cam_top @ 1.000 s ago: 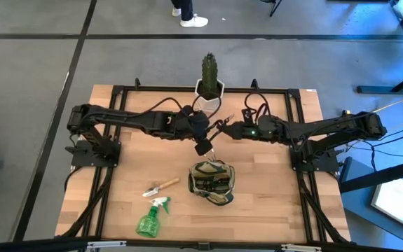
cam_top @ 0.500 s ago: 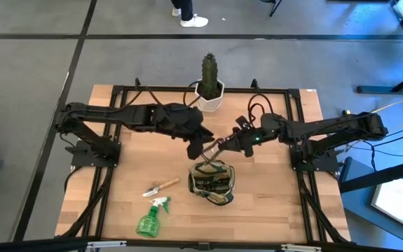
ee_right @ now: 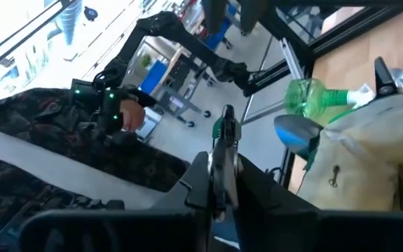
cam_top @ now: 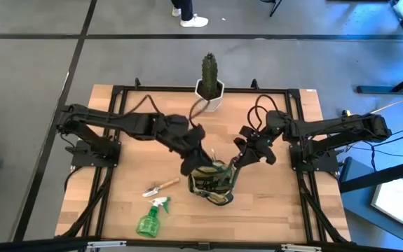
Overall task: Pick & Place Garden tools in Gardening bag
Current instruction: Put the green fruit pruner into the green gardening bag
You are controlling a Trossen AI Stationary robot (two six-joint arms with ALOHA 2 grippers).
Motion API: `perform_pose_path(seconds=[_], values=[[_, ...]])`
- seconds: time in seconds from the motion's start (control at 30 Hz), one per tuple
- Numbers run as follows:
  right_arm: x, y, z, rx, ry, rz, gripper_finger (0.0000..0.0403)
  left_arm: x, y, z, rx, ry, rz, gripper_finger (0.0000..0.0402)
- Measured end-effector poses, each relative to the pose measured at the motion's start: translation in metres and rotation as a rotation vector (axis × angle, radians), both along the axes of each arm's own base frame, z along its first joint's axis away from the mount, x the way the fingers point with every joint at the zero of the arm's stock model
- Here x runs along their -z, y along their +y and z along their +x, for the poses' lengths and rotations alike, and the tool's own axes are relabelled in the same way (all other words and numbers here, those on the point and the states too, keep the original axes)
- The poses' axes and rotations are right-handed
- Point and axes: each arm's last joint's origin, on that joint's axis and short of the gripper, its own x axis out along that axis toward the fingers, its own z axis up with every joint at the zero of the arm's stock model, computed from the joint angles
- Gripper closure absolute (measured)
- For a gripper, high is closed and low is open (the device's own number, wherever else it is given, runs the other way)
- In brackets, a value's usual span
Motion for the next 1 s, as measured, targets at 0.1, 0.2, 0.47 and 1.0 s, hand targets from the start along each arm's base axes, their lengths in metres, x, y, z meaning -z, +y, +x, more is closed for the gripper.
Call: perform_pose_path(seconds=[0.1,0.2,0.47,1.0], values=[[-0.002,0.0,0.0,-0.025,0.008,-0.008,0.0373,0.005,-0.009,0.008,0.054,-0.009,-0.048,0.0308],[-0.006,0.001,0.001,-0.04,0.031,-0.056,0.0373,0.013,-0.012,0.024,0.081,-0.039,-0.087,0.0307],[-0.024,0.001,0.002,-0.033,0.082,-0.155,0.0373,0.036,-0.009,0.051,0.044,-0.041,-0.142,0.0306],[-0.03,0.004,0.003,0.034,0.079,-0.187,0.0375,0.034,-0.004,0.055,0.049,-0.109,-0.094,0.0306]])
